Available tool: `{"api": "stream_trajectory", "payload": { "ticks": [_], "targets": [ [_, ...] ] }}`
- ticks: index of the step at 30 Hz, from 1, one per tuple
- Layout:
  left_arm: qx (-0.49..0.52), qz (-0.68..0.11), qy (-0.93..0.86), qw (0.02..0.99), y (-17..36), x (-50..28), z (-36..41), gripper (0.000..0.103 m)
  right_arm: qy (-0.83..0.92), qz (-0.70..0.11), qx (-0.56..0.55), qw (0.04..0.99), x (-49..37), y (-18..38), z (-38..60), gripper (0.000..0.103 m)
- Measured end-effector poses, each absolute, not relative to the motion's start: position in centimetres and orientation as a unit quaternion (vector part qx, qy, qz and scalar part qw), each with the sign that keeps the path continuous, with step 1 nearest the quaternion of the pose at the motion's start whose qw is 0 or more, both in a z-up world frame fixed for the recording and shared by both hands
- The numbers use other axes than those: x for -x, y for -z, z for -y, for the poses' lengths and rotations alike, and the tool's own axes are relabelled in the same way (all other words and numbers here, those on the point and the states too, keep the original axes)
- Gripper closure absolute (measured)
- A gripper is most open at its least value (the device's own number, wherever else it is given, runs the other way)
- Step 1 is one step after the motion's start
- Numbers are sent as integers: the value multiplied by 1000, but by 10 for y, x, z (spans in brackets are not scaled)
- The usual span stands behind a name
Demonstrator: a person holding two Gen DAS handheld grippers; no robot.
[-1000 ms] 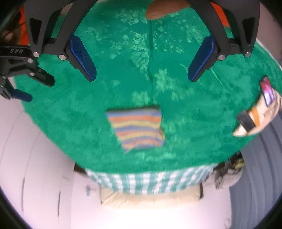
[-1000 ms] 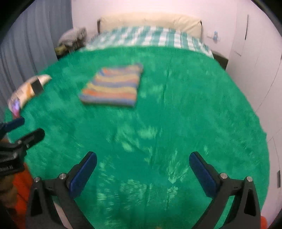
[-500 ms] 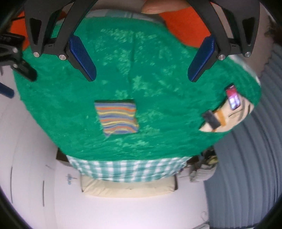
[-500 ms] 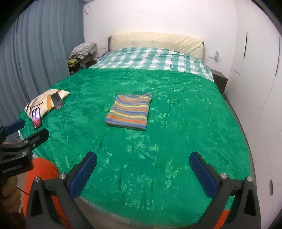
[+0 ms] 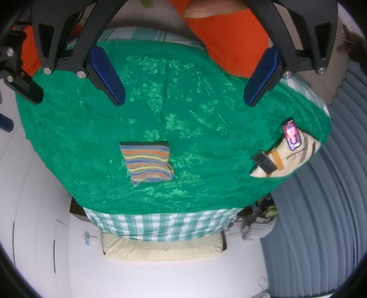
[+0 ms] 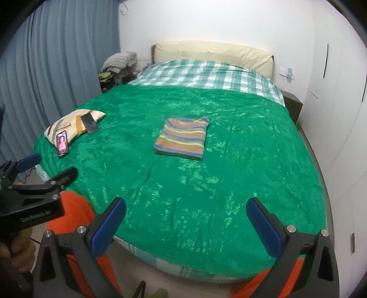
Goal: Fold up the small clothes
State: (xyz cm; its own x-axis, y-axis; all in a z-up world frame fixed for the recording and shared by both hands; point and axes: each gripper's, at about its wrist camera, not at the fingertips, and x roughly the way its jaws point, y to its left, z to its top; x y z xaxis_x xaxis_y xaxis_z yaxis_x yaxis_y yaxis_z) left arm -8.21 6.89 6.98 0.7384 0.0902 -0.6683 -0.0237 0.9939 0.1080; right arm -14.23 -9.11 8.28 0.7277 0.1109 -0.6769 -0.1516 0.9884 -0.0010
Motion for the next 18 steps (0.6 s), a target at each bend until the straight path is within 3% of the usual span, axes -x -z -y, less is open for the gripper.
{"api": "stream_trajectory", "payload": {
  "ticks": [18],
  "targets": [
    [-45,-365,-24,930,-71,85,-66,0,-54,-358,32,932,149,-88,86,0]
  ]
}}
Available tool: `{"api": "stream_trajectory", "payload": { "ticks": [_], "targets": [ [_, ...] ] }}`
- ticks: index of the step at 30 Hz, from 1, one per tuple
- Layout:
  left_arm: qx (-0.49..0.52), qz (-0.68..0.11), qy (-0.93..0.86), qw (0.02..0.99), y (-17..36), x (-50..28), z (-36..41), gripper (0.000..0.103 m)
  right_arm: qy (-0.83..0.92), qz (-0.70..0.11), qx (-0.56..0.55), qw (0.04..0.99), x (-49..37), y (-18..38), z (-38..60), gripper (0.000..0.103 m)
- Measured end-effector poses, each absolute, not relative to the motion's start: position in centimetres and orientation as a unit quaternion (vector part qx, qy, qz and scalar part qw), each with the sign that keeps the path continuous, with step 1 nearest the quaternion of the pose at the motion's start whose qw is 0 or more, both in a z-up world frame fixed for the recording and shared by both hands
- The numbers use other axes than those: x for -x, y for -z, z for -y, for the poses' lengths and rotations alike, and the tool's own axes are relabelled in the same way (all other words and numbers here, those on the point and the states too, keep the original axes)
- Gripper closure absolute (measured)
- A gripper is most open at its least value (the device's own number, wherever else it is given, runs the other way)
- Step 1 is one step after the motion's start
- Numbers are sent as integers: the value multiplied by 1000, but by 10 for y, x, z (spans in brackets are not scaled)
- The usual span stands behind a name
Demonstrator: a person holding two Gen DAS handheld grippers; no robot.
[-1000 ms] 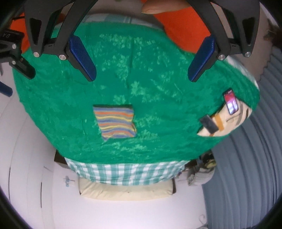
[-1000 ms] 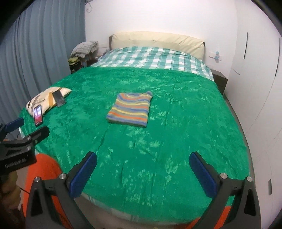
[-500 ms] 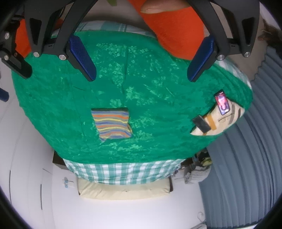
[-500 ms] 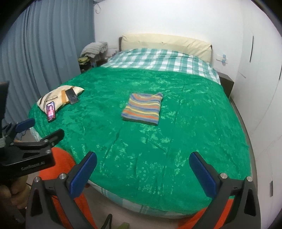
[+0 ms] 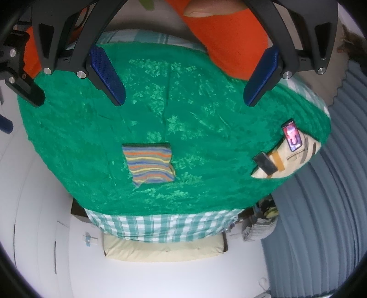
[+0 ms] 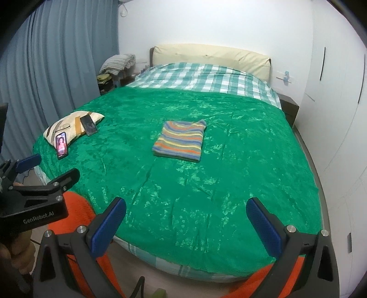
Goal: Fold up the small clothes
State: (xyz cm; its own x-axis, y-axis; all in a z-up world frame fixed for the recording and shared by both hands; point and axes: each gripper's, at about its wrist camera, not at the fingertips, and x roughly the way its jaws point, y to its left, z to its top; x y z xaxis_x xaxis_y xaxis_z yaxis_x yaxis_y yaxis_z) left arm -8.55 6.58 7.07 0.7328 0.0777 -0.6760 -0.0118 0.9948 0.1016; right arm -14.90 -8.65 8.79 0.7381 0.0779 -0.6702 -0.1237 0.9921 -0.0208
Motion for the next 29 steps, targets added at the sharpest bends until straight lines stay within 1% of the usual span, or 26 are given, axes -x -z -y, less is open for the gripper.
{"api": "stream_trajectory", "payload": {
  "ticks": [18,29],
  "targets": [
    [-25,-364,6,931,-76,88,-66,0,-42,-356,26,933,146,-88,94,0],
    [-25,-358,-7,934,-77,88,-66,0,-44,-356,23,933,145,-87,96,0]
  ]
}}
